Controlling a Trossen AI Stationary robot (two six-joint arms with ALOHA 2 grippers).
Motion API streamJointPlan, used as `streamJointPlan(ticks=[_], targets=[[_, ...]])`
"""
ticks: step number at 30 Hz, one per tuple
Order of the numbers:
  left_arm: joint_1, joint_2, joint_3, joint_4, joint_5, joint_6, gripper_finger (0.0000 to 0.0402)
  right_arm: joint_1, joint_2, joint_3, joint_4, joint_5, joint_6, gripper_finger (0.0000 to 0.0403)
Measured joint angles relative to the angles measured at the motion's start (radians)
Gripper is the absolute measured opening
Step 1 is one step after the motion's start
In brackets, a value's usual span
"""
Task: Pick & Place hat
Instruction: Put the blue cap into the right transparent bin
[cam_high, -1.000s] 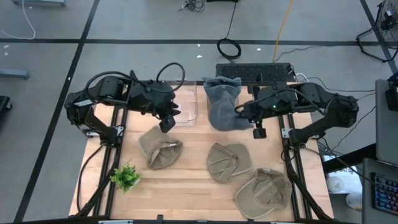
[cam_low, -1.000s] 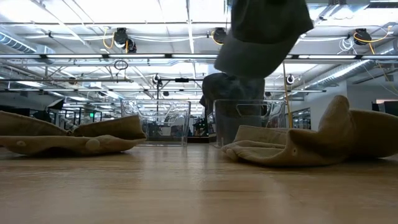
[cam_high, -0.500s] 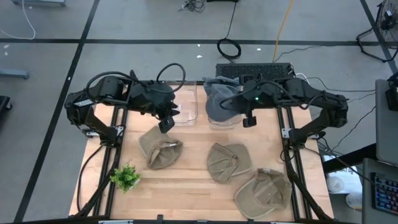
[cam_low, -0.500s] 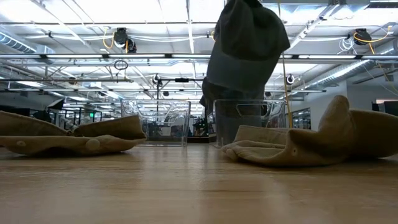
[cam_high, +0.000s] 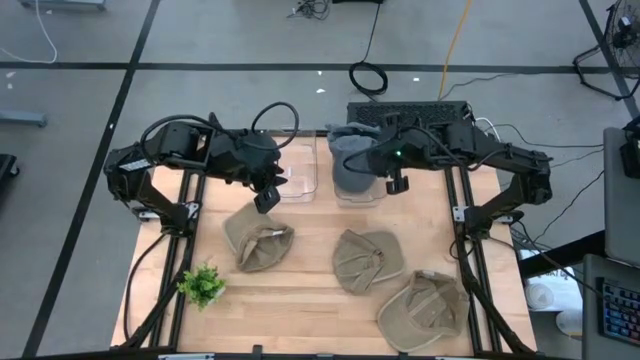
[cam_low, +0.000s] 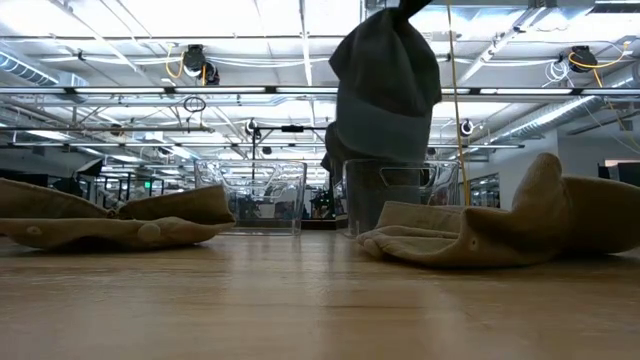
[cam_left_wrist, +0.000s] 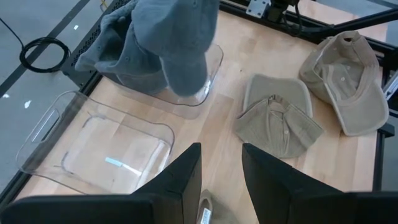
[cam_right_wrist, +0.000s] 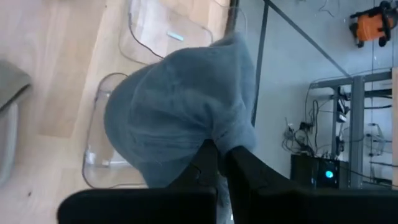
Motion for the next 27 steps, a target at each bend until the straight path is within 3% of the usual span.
streamJointPlan(ticks=[3, 9, 17, 27], targets=[[0.000, 0.000, 0.000, 0.000, 0.000, 0.001, 0.0124, -0.015, -0.001, 0.000, 0.000, -0.008, 0.000, 0.0000], [0.000, 0.000, 0.000, 0.000, 0.000, 0.001, 0.0124, -0.065, -0.003, -0.034, 0.004, -0.128, 0.023, 0.0000], [0.000, 0.000, 0.000, 0.000, 0.000, 0.000, 0.0124, -0.109, -0.001, -0.150, 0.088, -0.077, 0.036, 0.0000], [0.000, 0.000, 0.000, -0.027, -0.001, 0.000, 0.0124, -0.128, 0.005, -0.241, 0.169, -0.144, 0.082, 0.0000]])
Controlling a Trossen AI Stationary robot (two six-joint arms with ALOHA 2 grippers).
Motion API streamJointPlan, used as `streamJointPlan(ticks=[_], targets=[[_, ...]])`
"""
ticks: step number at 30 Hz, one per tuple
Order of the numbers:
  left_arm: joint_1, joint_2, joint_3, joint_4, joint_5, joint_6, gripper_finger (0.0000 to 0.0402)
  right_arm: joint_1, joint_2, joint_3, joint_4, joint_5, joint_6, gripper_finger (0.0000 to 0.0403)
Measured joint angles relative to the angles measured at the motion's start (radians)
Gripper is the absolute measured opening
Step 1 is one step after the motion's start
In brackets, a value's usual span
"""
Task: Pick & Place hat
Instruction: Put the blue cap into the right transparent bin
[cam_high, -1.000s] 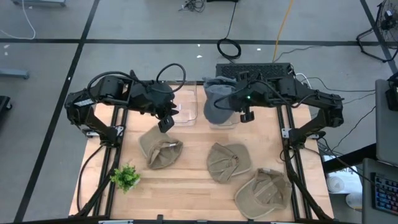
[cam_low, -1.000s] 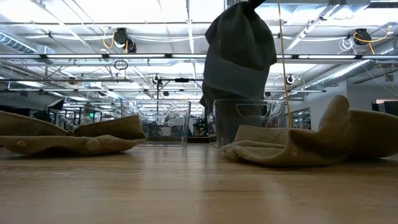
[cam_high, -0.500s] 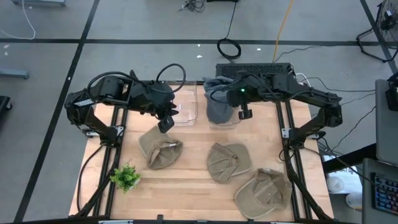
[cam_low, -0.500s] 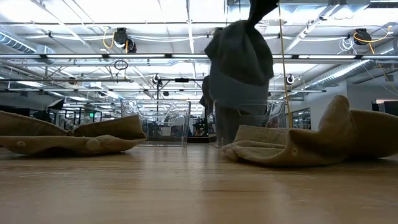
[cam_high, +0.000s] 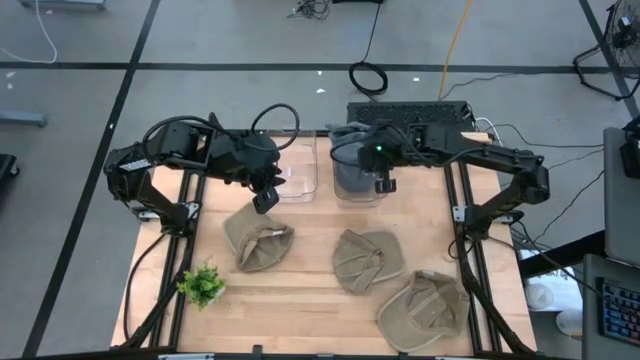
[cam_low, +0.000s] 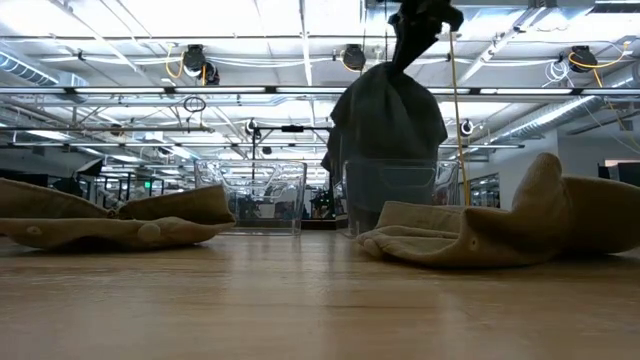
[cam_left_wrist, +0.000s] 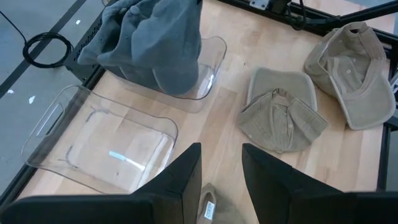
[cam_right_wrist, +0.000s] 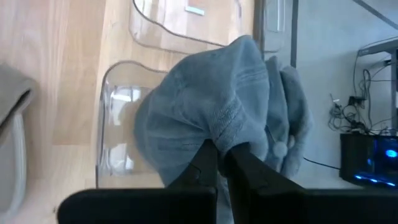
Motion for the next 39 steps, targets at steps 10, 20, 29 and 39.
streamJointPlan(ticks=[10, 20, 29, 39], targets=[[0.000, 0.000, 0.000, 0.001, 0.022, -0.002, 0.0124, -0.044, 0.001, -0.144, 0.204, -0.068, -0.049, 0.0001], [0.000, 0.000, 0.000, 0.000, 0.092, -0.002, 0.0124, -0.075, -0.005, -0.235, 0.358, -0.065, -0.103, 0.0085], [0.000, 0.000, 0.000, -0.023, 0.103, -0.001, 0.0124, -0.042, -0.058, -0.236, 0.341, -0.056, -0.090, 0.0188], [0.004, 0.000, 0.000, -0.018, 0.099, 0.007, 0.0124, -0.052, -0.090, -0.236, 0.447, -0.038, 0.008, 0.0125]])
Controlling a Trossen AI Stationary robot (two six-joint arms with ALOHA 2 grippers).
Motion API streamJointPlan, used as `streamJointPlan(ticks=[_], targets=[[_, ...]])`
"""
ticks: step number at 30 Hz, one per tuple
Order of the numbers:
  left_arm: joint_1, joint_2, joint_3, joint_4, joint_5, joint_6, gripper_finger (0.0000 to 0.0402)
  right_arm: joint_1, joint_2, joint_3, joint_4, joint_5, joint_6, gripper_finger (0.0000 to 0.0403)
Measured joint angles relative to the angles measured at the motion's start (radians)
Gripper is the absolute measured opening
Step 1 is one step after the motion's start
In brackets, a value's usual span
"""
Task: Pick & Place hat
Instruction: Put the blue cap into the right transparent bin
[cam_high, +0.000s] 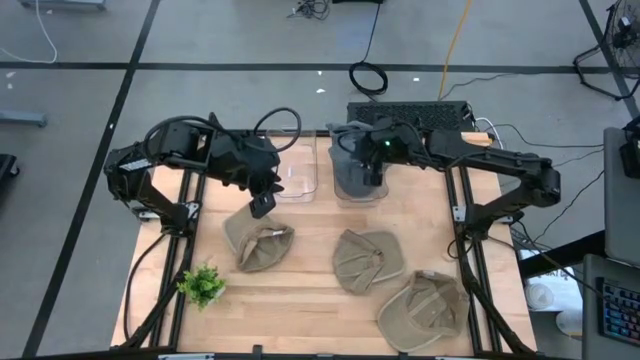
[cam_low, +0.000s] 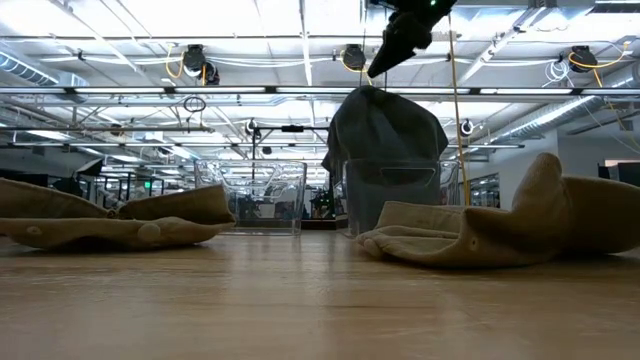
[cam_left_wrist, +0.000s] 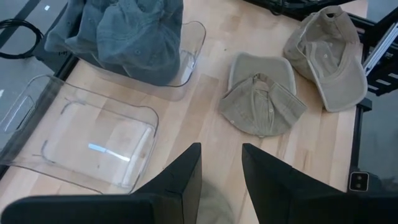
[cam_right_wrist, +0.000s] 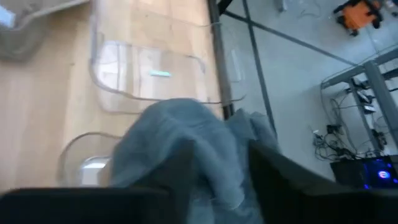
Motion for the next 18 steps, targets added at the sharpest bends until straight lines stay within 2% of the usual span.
streamJointPlan(ticks=[3, 4, 6, 10, 13, 18], targets=[[0.006, 0.000, 0.000, 0.004, 0.000, 0.000, 0.0124, -0.005, 0.021, 0.000, 0.009, -0.001, -0.020, 0.0032], [0.006, 0.000, 0.000, 0.004, 0.000, -0.003, 0.0124, -0.007, 0.028, -0.001, 0.014, -0.005, -0.034, 0.0017], [0.011, 0.000, 0.000, 0.004, -0.001, -0.004, 0.0124, -0.017, 0.045, 0.001, 0.040, -0.010, -0.030, 0.0012], [0.011, 0.000, 0.000, 0.004, 0.000, -0.009, 0.0124, -0.074, 0.062, -0.015, 0.047, -0.101, -0.001, 0.0002], [0.011, 0.000, 0.000, 0.004, 0.000, -0.009, 0.0124, -0.116, 0.068, -0.061, 0.039, -0.114, 0.023, 0.0001], [0.011, 0.000, 0.000, 0.004, 0.006, -0.009, 0.0124, -0.159, 0.069, -0.173, 0.102, -0.262, 0.023, 0.0000]])
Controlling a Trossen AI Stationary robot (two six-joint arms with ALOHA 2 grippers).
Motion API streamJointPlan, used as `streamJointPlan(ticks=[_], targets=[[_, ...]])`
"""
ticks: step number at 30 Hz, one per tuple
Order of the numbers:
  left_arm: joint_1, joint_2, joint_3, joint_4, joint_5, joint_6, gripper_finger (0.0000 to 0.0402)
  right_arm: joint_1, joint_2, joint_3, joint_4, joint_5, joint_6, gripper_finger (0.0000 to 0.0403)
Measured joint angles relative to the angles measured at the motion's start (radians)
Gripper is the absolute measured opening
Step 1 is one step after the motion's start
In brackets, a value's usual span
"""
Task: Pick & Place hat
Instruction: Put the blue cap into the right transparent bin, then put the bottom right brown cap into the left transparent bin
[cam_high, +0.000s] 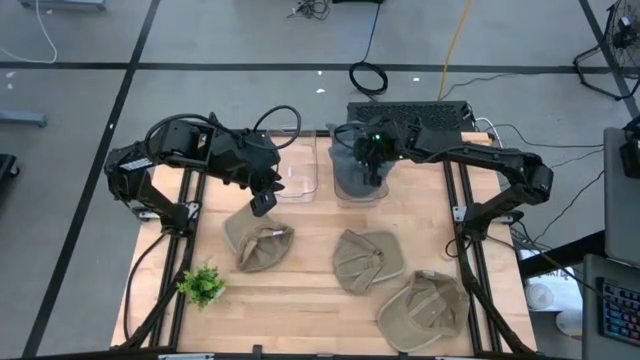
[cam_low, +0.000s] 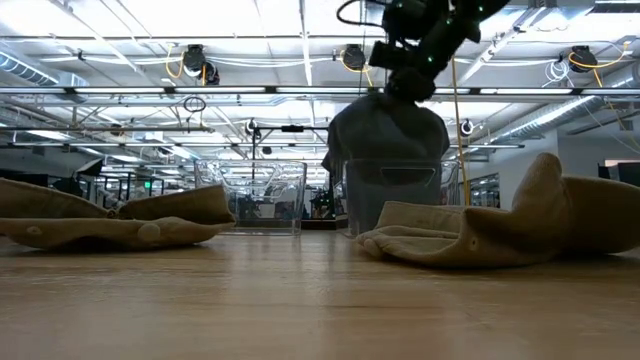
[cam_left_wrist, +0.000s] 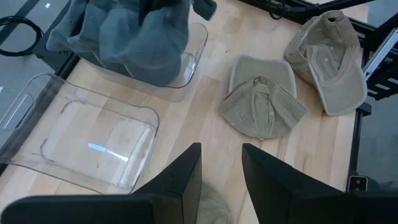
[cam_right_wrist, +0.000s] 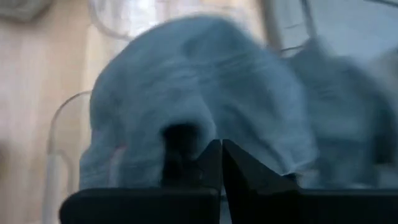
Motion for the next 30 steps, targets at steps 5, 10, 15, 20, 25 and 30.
streamJointPlan(ticks=[5, 10, 15, 20, 25, 30], targets=[[0.009, 0.000, 0.000, 0.000, 0.001, 0.000, 0.0124, -0.003, 0.001, -0.055, 0.036, 0.000, 0.000, 0.0000], [0.027, 0.000, 0.000, 0.000, 0.004, 0.000, 0.0124, -0.001, -0.012, -0.017, 0.029, 0.078, 0.000, 0.0000], [0.036, 0.000, 0.000, 0.001, 0.032, 0.000, 0.0124, 0.014, -0.065, 0.066, 0.012, 0.104, 0.000, 0.0000], [0.038, 0.000, 0.000, 0.001, 0.038, 0.000, 0.0124, 0.076, -0.110, 0.125, -0.077, 0.105, 0.088, 0.0000], [0.038, 0.000, 0.000, 0.007, 0.035, 0.022, 0.0124, 0.197, -0.150, 0.160, -0.131, 0.154, 0.194, 0.0000], [0.040, 0.000, 0.000, 0.020, 0.031, 0.030, 0.0124, 0.334, -0.180, 0.185, -0.166, 0.308, 0.272, 0.0000]])
